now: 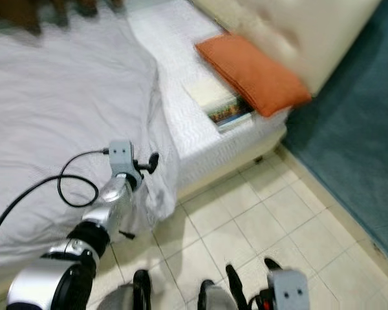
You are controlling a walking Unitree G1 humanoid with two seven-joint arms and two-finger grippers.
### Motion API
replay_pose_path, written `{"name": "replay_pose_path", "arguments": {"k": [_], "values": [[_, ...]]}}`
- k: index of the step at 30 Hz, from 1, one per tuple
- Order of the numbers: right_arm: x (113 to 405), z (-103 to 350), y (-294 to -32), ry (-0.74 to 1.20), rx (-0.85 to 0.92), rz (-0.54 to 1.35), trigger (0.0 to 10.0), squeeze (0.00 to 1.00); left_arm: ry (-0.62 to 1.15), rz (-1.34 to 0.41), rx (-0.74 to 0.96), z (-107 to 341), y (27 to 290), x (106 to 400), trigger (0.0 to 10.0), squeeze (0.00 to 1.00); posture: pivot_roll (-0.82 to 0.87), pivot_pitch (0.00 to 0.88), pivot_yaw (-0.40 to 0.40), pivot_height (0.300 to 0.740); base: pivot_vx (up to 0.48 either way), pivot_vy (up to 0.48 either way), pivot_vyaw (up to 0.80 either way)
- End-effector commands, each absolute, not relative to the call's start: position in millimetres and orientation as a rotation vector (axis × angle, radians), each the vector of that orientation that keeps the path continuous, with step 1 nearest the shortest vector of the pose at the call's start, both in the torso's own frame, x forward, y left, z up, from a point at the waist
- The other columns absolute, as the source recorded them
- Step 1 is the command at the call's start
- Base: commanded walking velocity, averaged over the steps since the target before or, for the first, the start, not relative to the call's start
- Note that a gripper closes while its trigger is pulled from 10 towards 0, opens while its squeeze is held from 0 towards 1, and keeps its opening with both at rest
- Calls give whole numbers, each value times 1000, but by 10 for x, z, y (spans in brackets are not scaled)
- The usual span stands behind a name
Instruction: Clean up the room
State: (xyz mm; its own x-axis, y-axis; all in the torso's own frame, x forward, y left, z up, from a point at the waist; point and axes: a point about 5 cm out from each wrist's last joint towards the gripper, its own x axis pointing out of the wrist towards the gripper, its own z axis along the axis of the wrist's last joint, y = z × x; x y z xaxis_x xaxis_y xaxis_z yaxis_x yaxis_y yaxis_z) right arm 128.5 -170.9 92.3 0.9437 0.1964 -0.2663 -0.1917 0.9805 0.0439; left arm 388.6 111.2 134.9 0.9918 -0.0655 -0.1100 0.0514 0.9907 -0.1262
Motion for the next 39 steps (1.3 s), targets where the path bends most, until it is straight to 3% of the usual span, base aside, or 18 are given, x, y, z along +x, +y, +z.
{"name": "replay_pose_path", "arguments": {"k": [1, 7, 15, 25, 26, 27, 28, 29, 30, 31, 32, 33, 39], "values": [[1159, 959, -1680, 311, 19, 203, 10000, 0, 138, -22, -138, 1290, 1136, 3869, 10000, 0, -345, 673, -54, 740, 0, 0, 0], [955, 983, -1597, 392, 38, 205, 10000, 0, 235, -26, -127, 1087, 1041, 3793, 10000, 0, -347, 702, -50, 740, 0, 0, 0], [927, 990, -1624, 412, 37, 187, 10000, 0, 305, -23, -212, 954, 932, 3723, 10000, 0, -348, 694, -40, 740, 0, 0, 0], [854, 983, -1622, 440, 40, 172, 10000, 0, 367, 7, -206, 814, 982, 3661, 10000, 0, -354, 693, -30, 740, 0, 0, 0], [846, 979, -1622, 444, 41, 170, 10000, 0, 380, 6, -201, 792, 978, 3649, 8941, 0, -354, 691, -30, 740, 0, 0, 0], [836, 974, -1620, 449, 44, 167, 10000, 0, 404, 6, -191, 741, 978, 3622, 4941, 0, -354, 688, -27, 740, 0, 0, 0], [834, 974, -1618, 450, 44, 167, 10000, 0, 411, 7, -190, 726, 979, 3614, 4392, 0, -354, 688, -27, 740, 0, 0, 0], [831, 972, -1616, 451, 46, 166, 10000, 0, 420, 6, -191, 706, 980, 3603, 3098, 0, -354, 688, -27, 740, 0, 0, 0], [831, 972, -1616, 451, 46, 166, 10000, 0, 420, 6, -191, 706, 980, 3603, 3098, 0, -354, 688, -27, 740, 0, 0, 0], [829, 972, -1612, 452, 47, 166, 10000, 0, 427, 7, -195, 691, 983, 3595, 2000, 0, -357, 684, -24, 740, 0, 0, 0], [829, 971, -1610, 452, 47, 165, 10000, 0, 432, 8, -197, 682, 985, 3590, 2000, 0, -357, 684, -24, 740, 0, 0, 0], [828, 976, -1608, 451, 48, 163, 10000, 0, 438, -2, -202, 676, 968, 3586, 0, 0, -362, 683, -22, 740, 0, 0, 0], [800, 972, -1604, 457, 50, 154, 10000, 0, 447, -14, -236, 677, 913, 3583, 0, 0, -369, 685, -19, 740, 0, 0, 0]]}}
